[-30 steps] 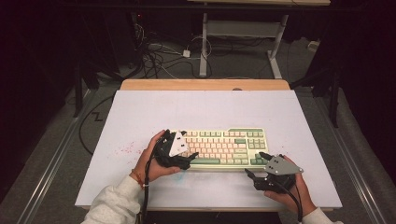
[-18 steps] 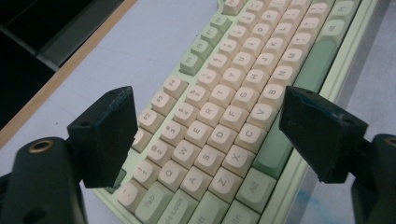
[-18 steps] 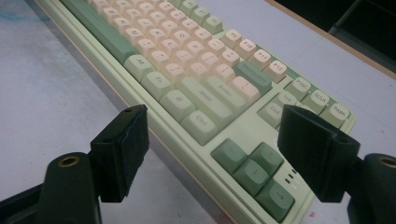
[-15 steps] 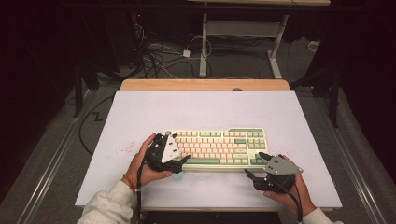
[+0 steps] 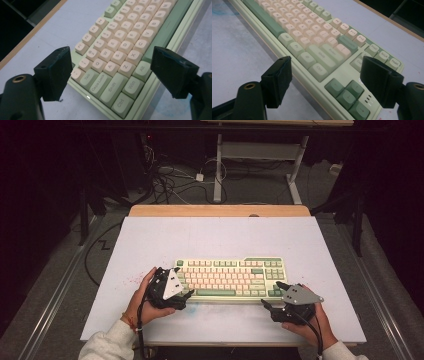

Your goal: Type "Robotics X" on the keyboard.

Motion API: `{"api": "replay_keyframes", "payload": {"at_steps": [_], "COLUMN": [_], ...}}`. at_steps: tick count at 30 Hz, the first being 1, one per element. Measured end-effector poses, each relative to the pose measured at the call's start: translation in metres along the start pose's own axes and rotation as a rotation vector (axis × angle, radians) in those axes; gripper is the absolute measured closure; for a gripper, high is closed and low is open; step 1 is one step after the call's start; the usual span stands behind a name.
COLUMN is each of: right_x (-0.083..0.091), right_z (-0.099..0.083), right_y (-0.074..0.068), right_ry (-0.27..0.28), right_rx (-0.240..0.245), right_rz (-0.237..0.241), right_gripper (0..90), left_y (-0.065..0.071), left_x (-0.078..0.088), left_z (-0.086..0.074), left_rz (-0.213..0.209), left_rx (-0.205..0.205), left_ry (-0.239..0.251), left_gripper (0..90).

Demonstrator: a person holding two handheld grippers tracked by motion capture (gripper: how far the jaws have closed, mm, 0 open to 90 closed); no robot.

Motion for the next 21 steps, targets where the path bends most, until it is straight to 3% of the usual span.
{"api": "replay_keyframes", "payload": {"at_steps": [7,15,21], "right_x": [-0.002,-0.011,-0.027], "right_z": [0.01,0.024,0.035], "right_y": [0.0,-0.002,-0.001], "right_ry": [0.024,0.013,-0.01], "right_rx": [0.003,-0.007,-0.017], "right_rz": [0.026,0.095,0.137], "right_gripper": [38.6,77.6,90.0], "left_y": [-0.004,-0.004,-0.005], "left_x": [0.007,0.012,0.015], "left_z": [-0.016,-0.039,-0.048], "left_rz": [0.011,0.01,0.006], "left_rx": [0.028,0.075,0.1], "left_ry": [-0.021,-0.054,-0.066], "left_gripper": [17.0,17.1,17.1]}}
Point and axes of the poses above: each handheld gripper's, and its own axes: x roughly backward along the jaws, z roughly out of its top, y roughly to its right, the point moved 9 cm from there along -x, roughly forward along the jaws, and after that the axes turned 5 degrees about x, right-handed, at the moved point
